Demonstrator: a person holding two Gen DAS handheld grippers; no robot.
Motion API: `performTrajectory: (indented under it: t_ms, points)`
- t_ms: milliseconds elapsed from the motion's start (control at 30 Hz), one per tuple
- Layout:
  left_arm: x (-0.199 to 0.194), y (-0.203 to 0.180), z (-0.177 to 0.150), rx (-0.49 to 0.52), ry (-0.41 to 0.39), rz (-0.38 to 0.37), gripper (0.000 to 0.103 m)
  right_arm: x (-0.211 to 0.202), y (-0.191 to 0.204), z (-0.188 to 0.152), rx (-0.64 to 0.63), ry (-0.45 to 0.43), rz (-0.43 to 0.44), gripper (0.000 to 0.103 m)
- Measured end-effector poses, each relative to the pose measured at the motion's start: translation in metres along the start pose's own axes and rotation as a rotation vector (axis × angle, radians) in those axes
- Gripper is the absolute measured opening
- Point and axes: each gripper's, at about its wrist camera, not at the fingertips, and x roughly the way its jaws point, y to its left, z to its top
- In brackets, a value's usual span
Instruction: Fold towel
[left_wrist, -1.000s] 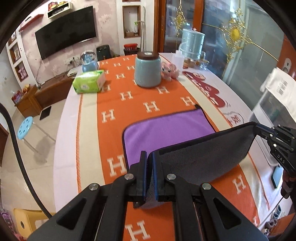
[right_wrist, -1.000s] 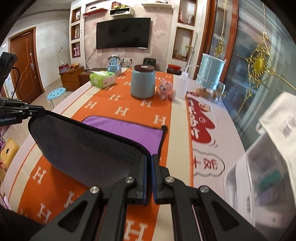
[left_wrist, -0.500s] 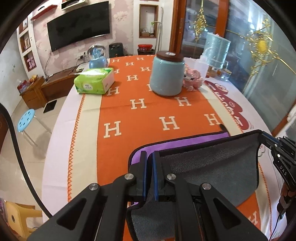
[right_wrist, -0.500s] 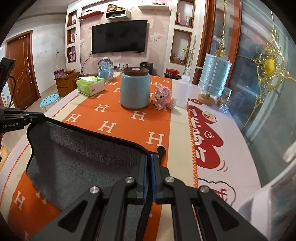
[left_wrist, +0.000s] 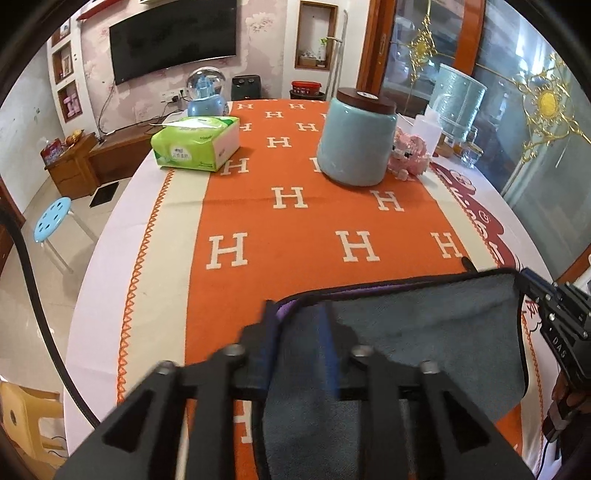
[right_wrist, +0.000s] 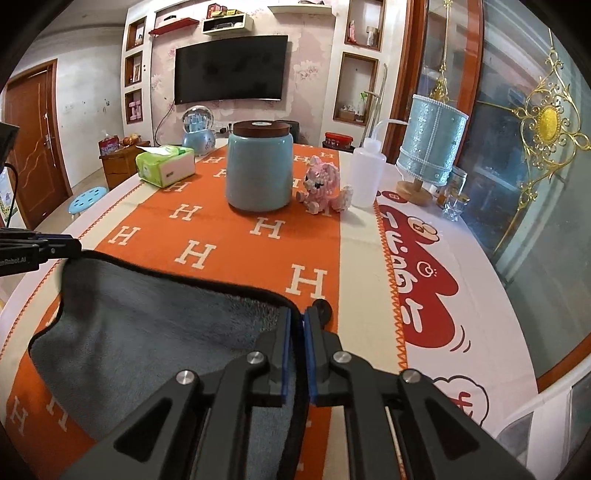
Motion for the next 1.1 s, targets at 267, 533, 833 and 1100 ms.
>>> performTrajectory:
  t_ms: [267, 533, 833, 1100]
  points:
    - [-0.025, 0.013, -0.007, -0.079, -0.026, 0.013, 0.054, -0.017, 0.002, -0.001, 0.032, -0.012, -0.026, 0.039]
    - [-0.068, 0.029, -0.032, -0.131, -0.021, 0.044, 0.058, -0.056, 0.012, -0.012, 0.057, -0.007, -0.042, 0.052]
    - [-0.127, 0.032, -0.078, -0.092, 0.014, 0.134, 0.063, -0.114, 0.031, -0.041, 0.121, 0.019, -0.080, 0.062]
    - [-0.175, 0.029, -0.125, -0.085, 0.027, 0.086, 0.068, -0.160, 0.051, -0.077, 0.195, 0.088, -0.090, 0.070]
